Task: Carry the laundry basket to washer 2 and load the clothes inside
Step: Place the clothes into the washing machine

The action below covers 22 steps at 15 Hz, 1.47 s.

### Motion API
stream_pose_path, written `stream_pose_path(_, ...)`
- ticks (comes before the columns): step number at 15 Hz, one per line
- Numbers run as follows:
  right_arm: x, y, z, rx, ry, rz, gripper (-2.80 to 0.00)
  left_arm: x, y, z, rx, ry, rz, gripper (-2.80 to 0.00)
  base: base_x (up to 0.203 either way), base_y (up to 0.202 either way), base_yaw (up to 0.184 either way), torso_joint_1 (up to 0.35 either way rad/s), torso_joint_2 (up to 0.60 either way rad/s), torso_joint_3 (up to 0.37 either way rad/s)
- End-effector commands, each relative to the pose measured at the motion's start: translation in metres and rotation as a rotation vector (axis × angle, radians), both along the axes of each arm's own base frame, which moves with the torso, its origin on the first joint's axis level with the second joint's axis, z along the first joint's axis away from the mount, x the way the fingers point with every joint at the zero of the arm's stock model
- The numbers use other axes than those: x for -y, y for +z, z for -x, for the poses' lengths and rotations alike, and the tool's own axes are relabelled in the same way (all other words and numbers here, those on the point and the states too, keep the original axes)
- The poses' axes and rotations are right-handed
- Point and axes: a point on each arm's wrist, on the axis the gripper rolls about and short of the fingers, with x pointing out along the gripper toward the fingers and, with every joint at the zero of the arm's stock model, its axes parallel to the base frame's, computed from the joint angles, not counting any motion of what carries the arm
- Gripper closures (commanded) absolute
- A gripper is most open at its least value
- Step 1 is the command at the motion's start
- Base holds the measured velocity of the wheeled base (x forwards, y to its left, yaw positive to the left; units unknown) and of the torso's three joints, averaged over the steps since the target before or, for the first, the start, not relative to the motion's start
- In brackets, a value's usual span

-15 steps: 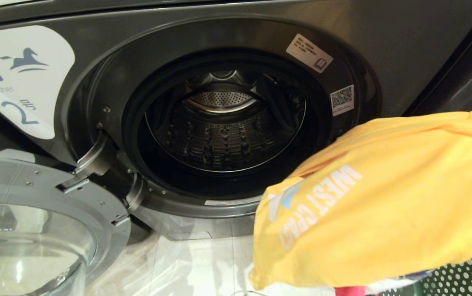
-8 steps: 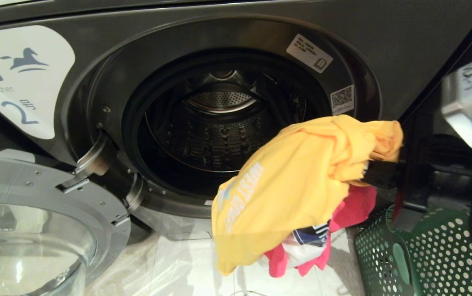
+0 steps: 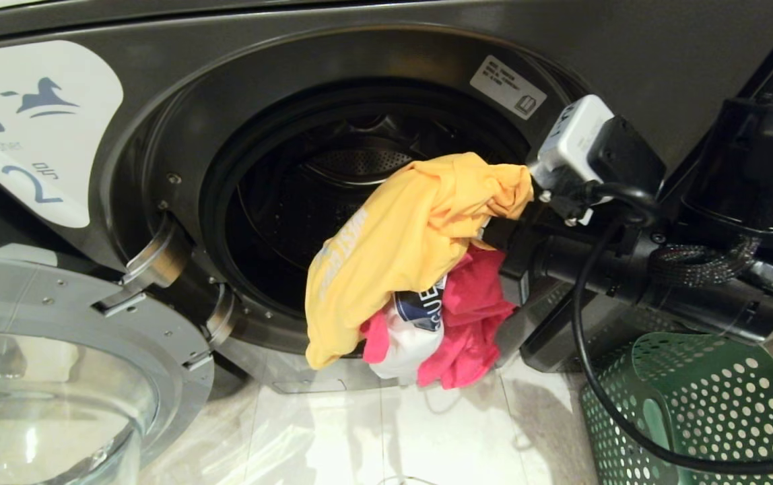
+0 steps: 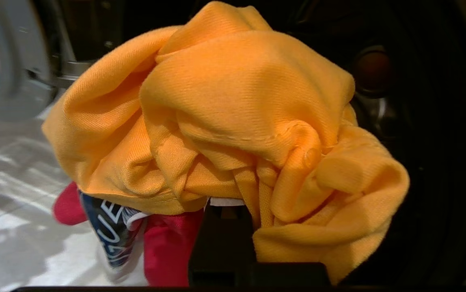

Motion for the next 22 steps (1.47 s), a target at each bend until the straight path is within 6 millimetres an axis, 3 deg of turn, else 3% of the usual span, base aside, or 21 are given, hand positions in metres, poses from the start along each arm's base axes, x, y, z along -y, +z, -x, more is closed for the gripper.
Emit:
stream_pose_path(1,-0.009,-0.011,-0.01,0.026,-0.034,0.021,0.0,0.0,0.0,0.0,-0.001,0.0,-0.002,0.0,0.0,0.0,0.0,0.0,0.0,0.0)
stream_pose_path(9,-0.053,-0.065,-0.025,-0.016,-0.044,0.095,0.0,0.0,0.0,0.0,-0.001,0.0,-0.002,0.0,0.0,0.0,0.0,0.0,0.0,0.0)
stream_pose_path(13,-0.096,-0.059,-0.05,-0.052,-0.23,-0.051,0.0,0.0,0.0,0.0,-0.001,0.0,-0.001,0.0,0.0,0.0,0.0,0.0,0.0,0.0)
stream_pose_path(16,-0.123,-0.07,-0.071,-0.128,-0.336,-0.172,0.0,0.0,0.0,0.0,-0.001,0.0,-0.002,0.0,0.0,0.0,0.0,0.0,0.0,0.0)
stream_pose_path(19,-0.135,-0.08,-0.088,-0.162,-0.358,-0.23,0.0,0.0,0.0,0.0,-0.001,0.0,0.0,0.0,0.0,0.0,0.0,0.0,0.0,0.0)
stream_pose_path(22,-0.139,-0.08,-0.119,-0.134,-0.399,-0.278,0.0,0.0,0.0,0.0,-0.001,0.0,-0.001,0.0,0.0,0.0,0.0,0.0,0.0,0.0)
